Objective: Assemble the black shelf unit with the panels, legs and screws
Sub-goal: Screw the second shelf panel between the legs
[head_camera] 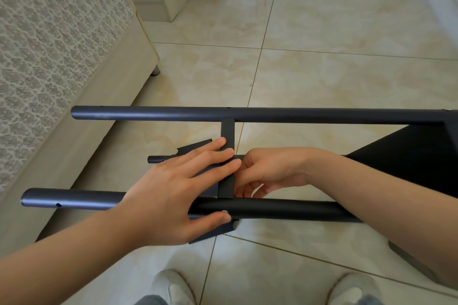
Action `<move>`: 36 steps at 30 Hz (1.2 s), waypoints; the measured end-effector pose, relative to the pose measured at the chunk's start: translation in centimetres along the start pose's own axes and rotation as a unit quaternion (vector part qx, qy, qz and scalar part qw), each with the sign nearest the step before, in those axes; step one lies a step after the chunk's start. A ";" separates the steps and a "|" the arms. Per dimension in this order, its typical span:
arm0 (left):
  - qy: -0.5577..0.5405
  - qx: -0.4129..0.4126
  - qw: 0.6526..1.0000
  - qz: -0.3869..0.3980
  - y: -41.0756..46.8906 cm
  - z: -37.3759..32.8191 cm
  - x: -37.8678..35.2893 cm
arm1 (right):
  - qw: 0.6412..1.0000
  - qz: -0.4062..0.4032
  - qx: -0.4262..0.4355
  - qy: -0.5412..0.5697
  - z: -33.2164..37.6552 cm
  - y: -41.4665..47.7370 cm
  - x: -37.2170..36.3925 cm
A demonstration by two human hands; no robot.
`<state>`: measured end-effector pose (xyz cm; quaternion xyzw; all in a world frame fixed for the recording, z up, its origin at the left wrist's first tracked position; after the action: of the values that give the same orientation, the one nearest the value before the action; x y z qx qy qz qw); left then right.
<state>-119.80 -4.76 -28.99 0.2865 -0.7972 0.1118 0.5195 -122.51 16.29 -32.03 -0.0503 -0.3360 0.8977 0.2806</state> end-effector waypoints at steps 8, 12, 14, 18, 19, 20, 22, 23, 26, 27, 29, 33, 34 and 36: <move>0.000 -0.003 1.000 -0.003 0.0 0.0 0.0 | 1.000 0.011 0.007 0.006 -0.2 0.1 -0.2; -0.003 -0.003 1.000 -0.004 -0.1 -0.1 0.0 | 0.999 0.023 0.015 0.017 -0.3 0.1 -0.1; -0.002 -0.003 1.000 -0.003 0.0 0.0 0.0 | 0.999 0.025 0.011 0.030 -0.3 0.1 0.0; -0.002 0.000 1.000 -0.002 0.0 0.0 0.0 | 0.999 0.023 -0.003 0.025 -0.4 0.2 0.0; -0.002 0.000 1.000 -0.002 0.0 0.0 0.0 | 0.999 0.023 -0.007 0.024 -0.4 0.2 -0.1; -0.003 0.000 1.000 -0.002 -0.1 0.0 0.0 | 0.999 0.023 -0.011 0.023 -0.4 0.2 -0.1; -0.004 -0.001 1.000 -0.002 -0.1 0.0 0.0 | 0.999 0.022 -0.012 0.022 -0.3 0.2 -0.2; -0.003 -0.002 1.000 -0.003 -0.1 -0.1 0.0 | 0.999 0.021 -0.011 0.023 -0.3 0.2 -0.3; -0.006 -0.002 1.000 -0.004 -0.1 -0.1 0.0 | 0.999 0.018 -0.002 0.035 -0.3 0.3 -0.2; -0.006 -0.003 1.000 -0.004 -0.1 -0.1 0.0 | 0.999 0.016 0.002 0.038 -0.3 0.3 -0.1; -0.006 -0.003 1.000 -0.004 -0.1 0.0 0.0 | 0.999 0.013 0.007 0.039 -0.2 0.3 0.0; -0.007 -0.002 1.000 -0.004 0.0 0.0 0.1 | 1.000 -0.004 -0.005 0.011 -0.2 0.3 -0.1; -0.007 -0.002 1.000 -0.003 0.0 0.0 0.1 | 1.000 -0.010 -0.009 0.003 -0.2 0.3 -0.1; -0.007 -0.003 1.000 -0.003 0.0 -0.1 0.1 | 1.000 -0.010 -0.013 0.002 -0.1 0.3 -0.2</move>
<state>-119.79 -4.75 -28.89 0.2885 -0.7999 0.1057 0.5155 -122.42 16.05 -32.35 -0.0525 -0.3473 0.8903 0.2898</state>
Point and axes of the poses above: each hand's wrist, its own y-axis towards the middle knuckle, its own x-axis out of the back of the hand, z = x × y, the point moved 1 cm from there along y, towards the middle knuckle, and after that the axes turned 15 degrees about -y, right-handed, at the moved point
